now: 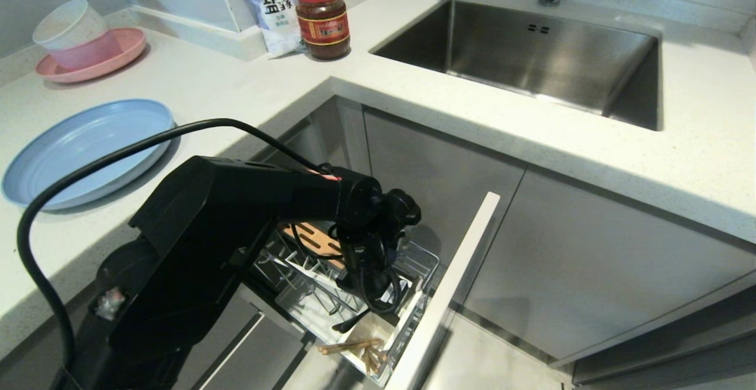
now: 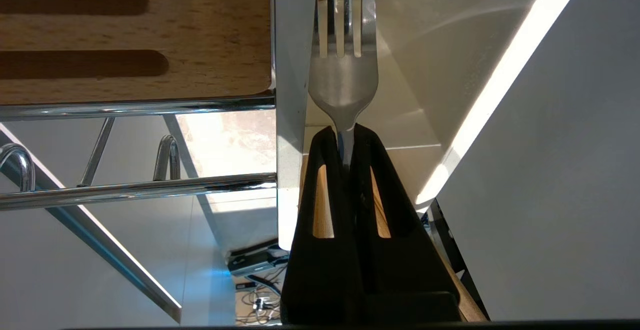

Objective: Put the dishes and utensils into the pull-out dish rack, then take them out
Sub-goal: Pick up the fork and place it in the cupboard

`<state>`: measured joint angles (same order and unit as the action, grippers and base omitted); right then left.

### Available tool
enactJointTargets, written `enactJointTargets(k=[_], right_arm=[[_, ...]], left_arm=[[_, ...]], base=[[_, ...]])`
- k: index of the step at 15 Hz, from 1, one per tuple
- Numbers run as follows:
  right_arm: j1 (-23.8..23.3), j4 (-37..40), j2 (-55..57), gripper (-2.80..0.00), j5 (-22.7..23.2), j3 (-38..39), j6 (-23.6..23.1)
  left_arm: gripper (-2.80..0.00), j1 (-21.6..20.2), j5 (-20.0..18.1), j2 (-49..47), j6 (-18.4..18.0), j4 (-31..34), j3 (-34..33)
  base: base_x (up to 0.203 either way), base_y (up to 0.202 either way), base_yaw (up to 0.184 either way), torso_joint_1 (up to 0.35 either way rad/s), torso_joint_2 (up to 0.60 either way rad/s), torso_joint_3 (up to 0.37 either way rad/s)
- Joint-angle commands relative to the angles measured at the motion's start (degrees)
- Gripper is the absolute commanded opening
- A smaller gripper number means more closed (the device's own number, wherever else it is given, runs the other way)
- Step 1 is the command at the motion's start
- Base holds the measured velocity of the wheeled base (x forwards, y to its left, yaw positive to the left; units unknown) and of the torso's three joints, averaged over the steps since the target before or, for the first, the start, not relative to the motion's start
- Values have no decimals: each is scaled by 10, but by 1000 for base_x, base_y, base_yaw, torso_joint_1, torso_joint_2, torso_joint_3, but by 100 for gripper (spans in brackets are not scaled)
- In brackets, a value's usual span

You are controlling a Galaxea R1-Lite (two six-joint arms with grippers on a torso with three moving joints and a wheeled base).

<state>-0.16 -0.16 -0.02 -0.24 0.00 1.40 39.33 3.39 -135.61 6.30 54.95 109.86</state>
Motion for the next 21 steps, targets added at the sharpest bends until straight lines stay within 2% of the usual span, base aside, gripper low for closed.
enactJointTargets(k=[1, 13, 19, 21], right_arm=[[0, 0, -2, -280, 0, 1, 0], [0, 0, -2, -280, 0, 1, 0], [0, 0, -2, -280, 0, 1, 0], [1, 0, -2, -280, 0, 1, 0]], left_arm=[[0, 0, 0, 0, 1, 2, 0], [0, 1, 0, 31, 9, -1, 0], [0, 11, 0, 57, 40, -1, 0], [0, 11, 0, 67, 41, 1, -1]], base=[[0, 0, 0, 0, 0, 0], [0, 0, 0, 0, 0, 0], [0, 0, 0, 0, 0, 0], [0, 0, 0, 0, 0, 0]])
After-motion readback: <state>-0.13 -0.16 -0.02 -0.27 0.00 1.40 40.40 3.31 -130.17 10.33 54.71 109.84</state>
